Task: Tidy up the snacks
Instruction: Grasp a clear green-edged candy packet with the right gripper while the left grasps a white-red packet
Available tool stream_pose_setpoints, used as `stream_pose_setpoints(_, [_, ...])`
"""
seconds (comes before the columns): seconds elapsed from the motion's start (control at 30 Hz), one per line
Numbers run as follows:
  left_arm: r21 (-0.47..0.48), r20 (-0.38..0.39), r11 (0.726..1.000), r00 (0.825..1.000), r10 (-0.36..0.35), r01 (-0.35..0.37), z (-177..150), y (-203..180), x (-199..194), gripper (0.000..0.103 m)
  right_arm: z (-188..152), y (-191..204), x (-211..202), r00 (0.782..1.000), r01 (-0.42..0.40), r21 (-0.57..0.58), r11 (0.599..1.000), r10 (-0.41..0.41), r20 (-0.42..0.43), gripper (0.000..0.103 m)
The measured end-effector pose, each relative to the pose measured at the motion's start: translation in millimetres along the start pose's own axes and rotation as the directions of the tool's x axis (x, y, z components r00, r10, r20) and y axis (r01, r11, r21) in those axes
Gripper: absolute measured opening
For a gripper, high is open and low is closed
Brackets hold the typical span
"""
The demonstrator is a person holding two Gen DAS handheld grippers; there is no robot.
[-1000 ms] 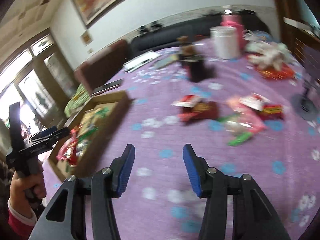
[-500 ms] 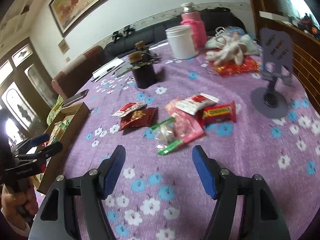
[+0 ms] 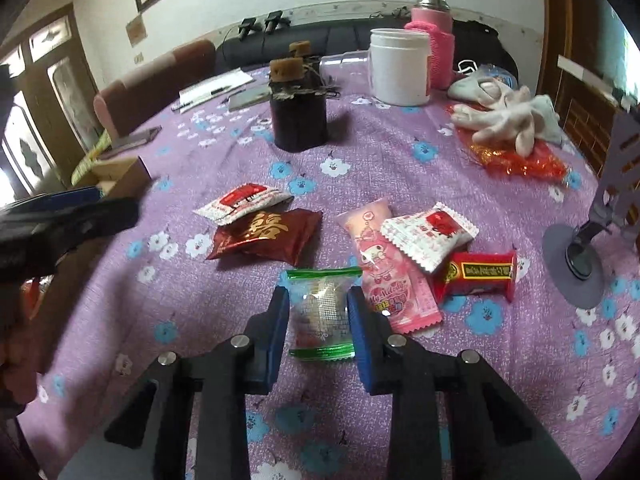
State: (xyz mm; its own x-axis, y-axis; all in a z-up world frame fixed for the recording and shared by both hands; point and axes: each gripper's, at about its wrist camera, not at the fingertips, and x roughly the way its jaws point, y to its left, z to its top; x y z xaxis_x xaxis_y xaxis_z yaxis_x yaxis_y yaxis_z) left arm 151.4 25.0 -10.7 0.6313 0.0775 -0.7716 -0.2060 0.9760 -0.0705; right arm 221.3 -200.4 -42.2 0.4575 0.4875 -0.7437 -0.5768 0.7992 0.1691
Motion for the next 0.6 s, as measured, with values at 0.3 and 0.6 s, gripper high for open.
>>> stream_pose_setpoints(0.3, [0.026,-0.081,1.0,0.997,-0.004,0.006,33,-41,57,0.094,-6,-9,-32,0.995,-0.076,0.075,0.994,0.071,0.067,0.028])
stream_pose_setpoints(0.6, [0.052,-0.137,0.999,0.99,0.016,-0.009,27,-42,92,0.063,-14,-23,-45,0.99,-0.11,0.139,0.984,0.096,0.099,0.029])
